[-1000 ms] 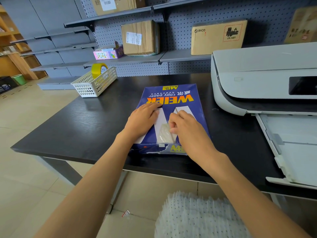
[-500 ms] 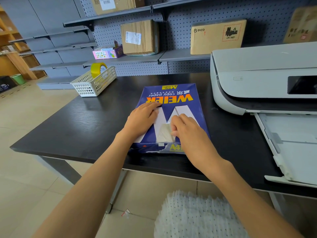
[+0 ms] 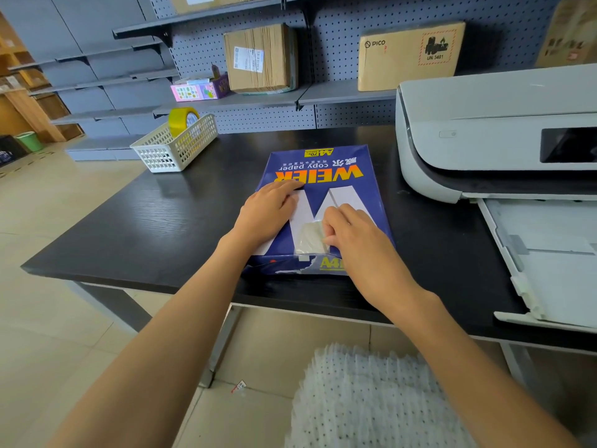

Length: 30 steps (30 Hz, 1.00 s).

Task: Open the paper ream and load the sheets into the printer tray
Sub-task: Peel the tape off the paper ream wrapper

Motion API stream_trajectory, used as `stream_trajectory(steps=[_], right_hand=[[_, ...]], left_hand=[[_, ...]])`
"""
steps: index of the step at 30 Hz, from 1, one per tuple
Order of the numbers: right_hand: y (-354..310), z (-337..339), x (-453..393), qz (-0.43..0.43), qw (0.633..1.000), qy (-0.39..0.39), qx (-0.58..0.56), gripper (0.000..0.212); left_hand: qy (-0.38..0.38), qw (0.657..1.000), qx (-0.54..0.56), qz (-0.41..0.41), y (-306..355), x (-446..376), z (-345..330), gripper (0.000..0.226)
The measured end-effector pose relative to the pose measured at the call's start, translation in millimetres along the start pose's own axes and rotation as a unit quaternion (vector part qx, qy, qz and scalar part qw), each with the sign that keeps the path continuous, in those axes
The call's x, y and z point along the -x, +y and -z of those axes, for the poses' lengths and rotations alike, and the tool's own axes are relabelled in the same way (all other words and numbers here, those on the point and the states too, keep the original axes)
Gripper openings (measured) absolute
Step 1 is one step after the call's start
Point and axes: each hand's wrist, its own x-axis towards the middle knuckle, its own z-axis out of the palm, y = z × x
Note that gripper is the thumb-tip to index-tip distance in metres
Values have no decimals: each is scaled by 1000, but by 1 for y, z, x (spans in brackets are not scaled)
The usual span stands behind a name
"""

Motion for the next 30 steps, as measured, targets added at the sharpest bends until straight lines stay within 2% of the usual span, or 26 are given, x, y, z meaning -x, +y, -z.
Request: stream_trajectory(steps=[3,11,23,30], right_hand=[[0,-2,1,-2,1000,6,4,33],[-2,-6,8,9,998,60,-5,27],[-11,0,16,-7,998,53,-24,20],[-11,2,22,-21,997,68,-31,20]], left_hand=[[-1,1000,-3,1,0,0,0,41],[-3,1000,-4,-1,0,1,-1,42],[-6,1000,-3,10,5,2,2,41],[44,999,-23,-15,9,5,5,37]])
